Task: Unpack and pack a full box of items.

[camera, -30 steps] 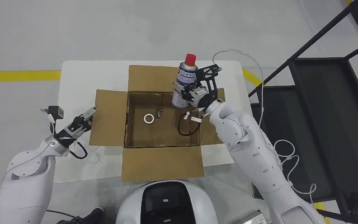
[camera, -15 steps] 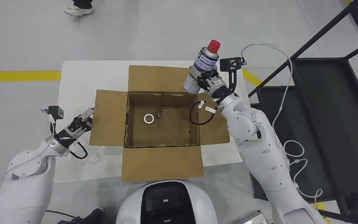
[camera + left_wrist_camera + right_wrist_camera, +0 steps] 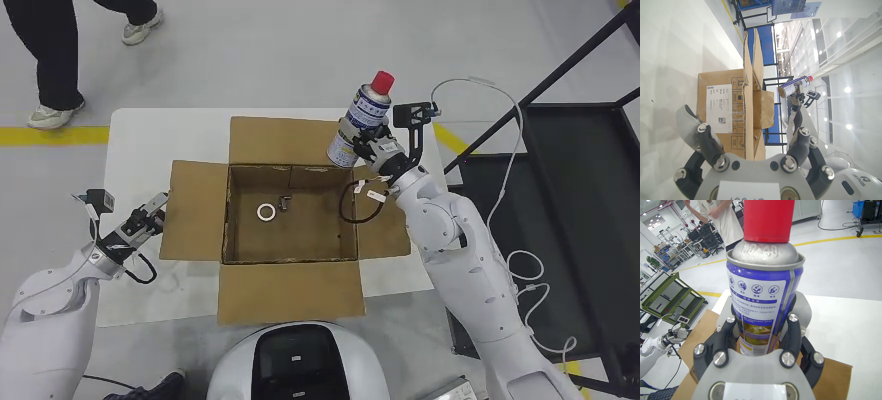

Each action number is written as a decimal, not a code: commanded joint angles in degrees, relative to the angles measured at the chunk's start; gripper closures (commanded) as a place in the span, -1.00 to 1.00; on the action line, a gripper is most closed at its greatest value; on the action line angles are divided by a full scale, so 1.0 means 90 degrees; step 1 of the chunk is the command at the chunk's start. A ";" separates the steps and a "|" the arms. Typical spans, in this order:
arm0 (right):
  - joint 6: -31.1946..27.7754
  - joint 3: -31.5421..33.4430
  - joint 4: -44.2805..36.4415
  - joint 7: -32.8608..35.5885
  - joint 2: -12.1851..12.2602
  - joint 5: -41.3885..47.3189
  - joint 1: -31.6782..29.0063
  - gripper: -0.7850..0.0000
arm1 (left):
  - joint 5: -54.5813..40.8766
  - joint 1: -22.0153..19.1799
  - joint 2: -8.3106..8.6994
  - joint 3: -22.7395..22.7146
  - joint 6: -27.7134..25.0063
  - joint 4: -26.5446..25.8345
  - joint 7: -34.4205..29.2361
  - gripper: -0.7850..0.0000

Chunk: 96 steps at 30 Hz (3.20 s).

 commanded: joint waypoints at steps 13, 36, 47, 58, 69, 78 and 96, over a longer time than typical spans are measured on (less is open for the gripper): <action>-0.0009 0.0009 -0.0016 -0.0029 -0.0001 0.0026 -0.0022 1.00 | 0.0000 0.0000 0.0000 0.0000 0.0000 0.0000 0.0000 -1.00; -0.1563 0.1381 -0.0596 0.0651 0.0212 0.1077 -0.0955 1.00 | 0.0000 0.0000 0.0000 0.0000 0.0000 0.0000 0.0000 -1.00; -0.1563 0.1381 -0.0596 0.0651 0.0212 0.1077 -0.0955 1.00 | 0.0000 0.0000 0.0000 0.0000 0.0000 0.0000 0.0000 -1.00; -0.1563 0.1381 -0.0596 0.0651 0.0212 0.1077 -0.0955 1.00 | 0.0000 0.0000 0.0000 0.0000 0.0000 0.0000 0.0000 -1.00; -0.3023 0.2212 -0.0065 -0.0003 0.0354 0.0452 -0.1168 1.00 | 0.0000 0.0000 0.0000 0.0000 0.0000 0.0000 0.0000 -1.00; -0.3651 0.2652 0.0840 -0.1773 0.0414 -0.1179 -0.1426 1.00 | 0.0000 0.0000 0.0000 0.0000 0.0000 0.0000 0.0000 -1.00; -0.3784 0.2825 0.1553 -0.2906 0.0459 -0.2269 -0.1649 1.00 | 0.0000 0.0000 0.0000 0.0000 0.0000 0.0000 0.0000 -1.00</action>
